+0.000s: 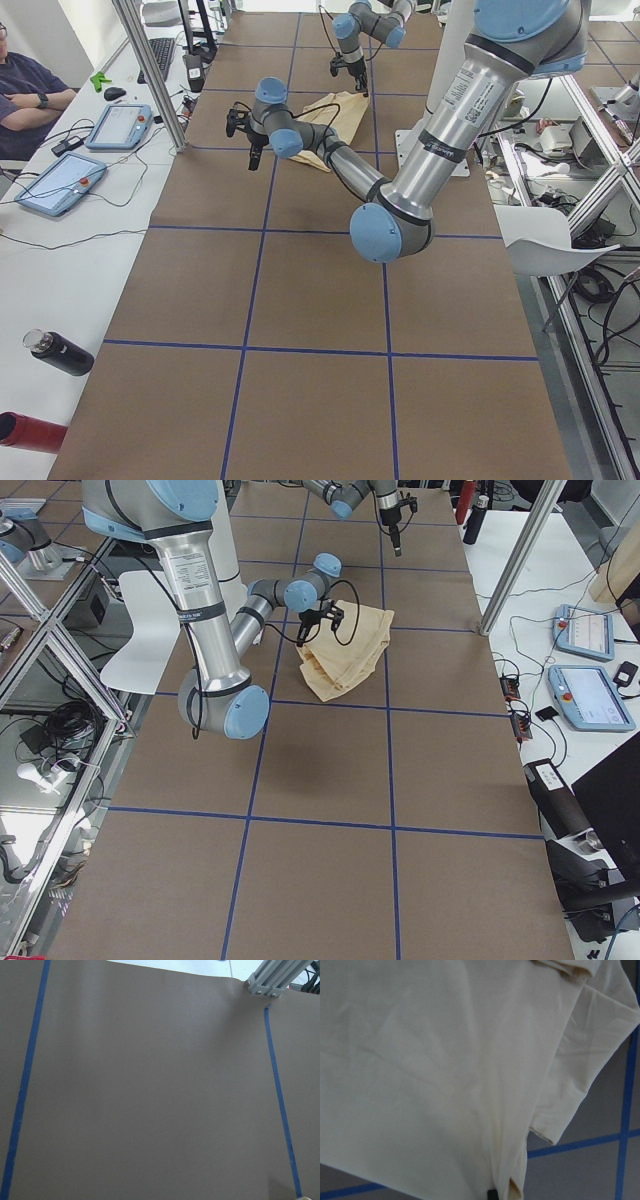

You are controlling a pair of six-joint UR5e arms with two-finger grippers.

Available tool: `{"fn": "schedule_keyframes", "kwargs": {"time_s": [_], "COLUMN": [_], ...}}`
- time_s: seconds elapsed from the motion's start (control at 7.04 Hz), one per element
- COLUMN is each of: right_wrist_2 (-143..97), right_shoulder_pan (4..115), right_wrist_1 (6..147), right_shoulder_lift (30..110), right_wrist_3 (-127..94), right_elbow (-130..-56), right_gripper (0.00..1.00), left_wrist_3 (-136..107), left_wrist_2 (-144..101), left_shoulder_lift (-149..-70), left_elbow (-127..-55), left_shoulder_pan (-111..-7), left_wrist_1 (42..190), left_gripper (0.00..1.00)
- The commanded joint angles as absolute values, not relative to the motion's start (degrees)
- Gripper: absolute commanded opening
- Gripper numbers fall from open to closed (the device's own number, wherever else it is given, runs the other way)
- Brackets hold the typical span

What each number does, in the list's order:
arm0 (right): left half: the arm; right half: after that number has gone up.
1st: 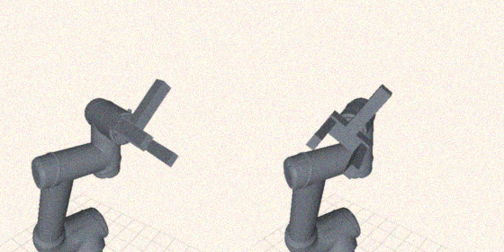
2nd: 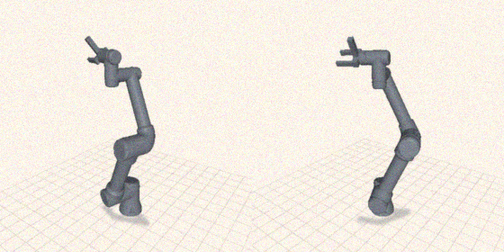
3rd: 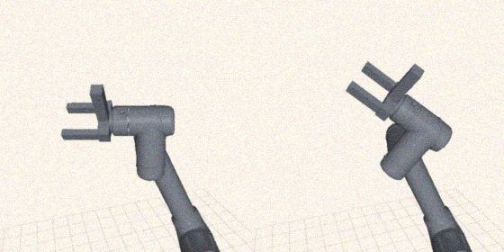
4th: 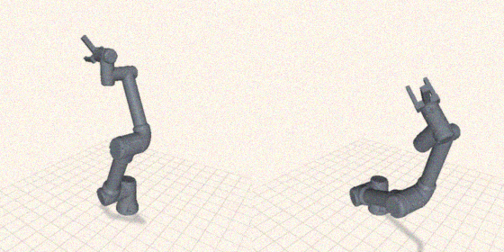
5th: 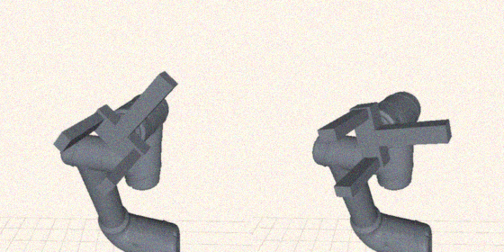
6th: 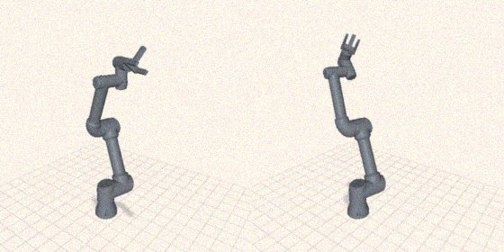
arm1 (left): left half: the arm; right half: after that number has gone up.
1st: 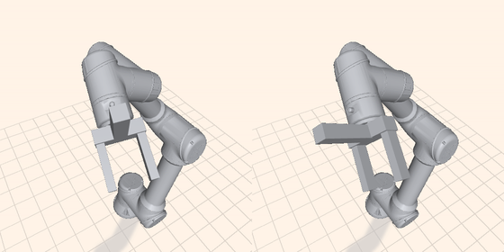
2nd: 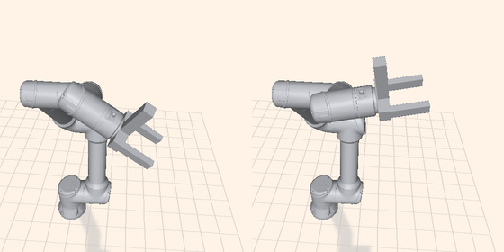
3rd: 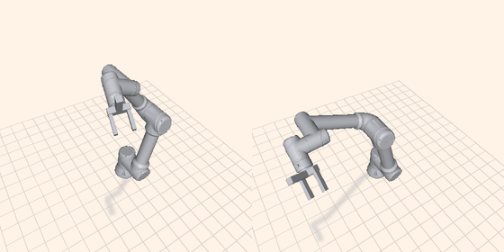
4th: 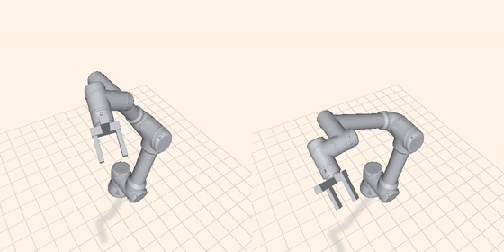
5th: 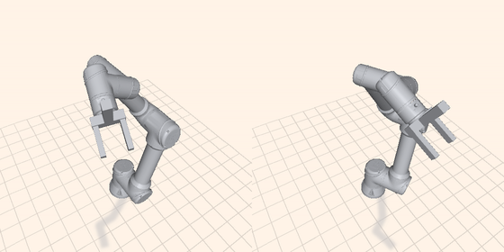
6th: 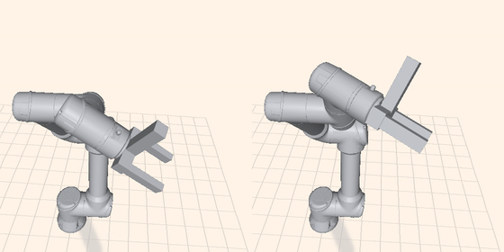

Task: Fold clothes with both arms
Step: 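Drag the folded shirt toward the robot with the right gripper, then release the shirt and raise the right gripper while the left gripper reaches the shirt corner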

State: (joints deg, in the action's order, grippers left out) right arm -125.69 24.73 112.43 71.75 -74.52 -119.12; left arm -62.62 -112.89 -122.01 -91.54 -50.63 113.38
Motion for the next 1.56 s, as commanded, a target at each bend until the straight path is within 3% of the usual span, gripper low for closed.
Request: {"fn": "schedule_keyframes", "kwargs": {"time_s": [0.0, 0.14, 0.28, 0.71, 0.99, 1.42], "right_wrist_2": [-126.2, -125.6, -125.2, -125.5, -125.0, -124.9], "right_shoulder_pan": [20.8, 20.7, 22.1, 33.0, 40.5, 48.8], "right_wrist_1": [117.9, 117.7, 117.5, 112.2, 105.2, 98.6], "right_shoulder_lift": [72.4, 71.5, 71.2, 69.6, 69.7, 70.4], "right_wrist_3": [-75.0, -75.4, -77.2, -76.2, -76.6, -65.2], "right_elbow": [-120.1, -120.1, -120.1, -121.1, -121.1, -117.7], "right_gripper": [0.0, 0.55, 1.0, 1.0, 1.0, 1.0], "left_wrist_3": [-62.6, -62.6, -62.6, -69.0, -88.5, -102.7], "left_wrist_2": [-112.8, -112.8, -112.9, -113.2, -111.4, -96.9], "left_shoulder_lift": [-121.8, -121.8, -122.0, -117.6, -116.6, -116.3], "left_elbow": [-91.6, -91.7, -92.2, -100.9, -106.5, -106.8], "left_shoulder_pan": [-50.6, -50.6, -50.5, -43.9, -33.3, -15.4], "left_wrist_1": [113.4, 113.4, 113.4, 112.8, 112.8, 112.9], "left_gripper": [0.99, 0.99, 0.99, 0.99, 0.99, 0.99]}}
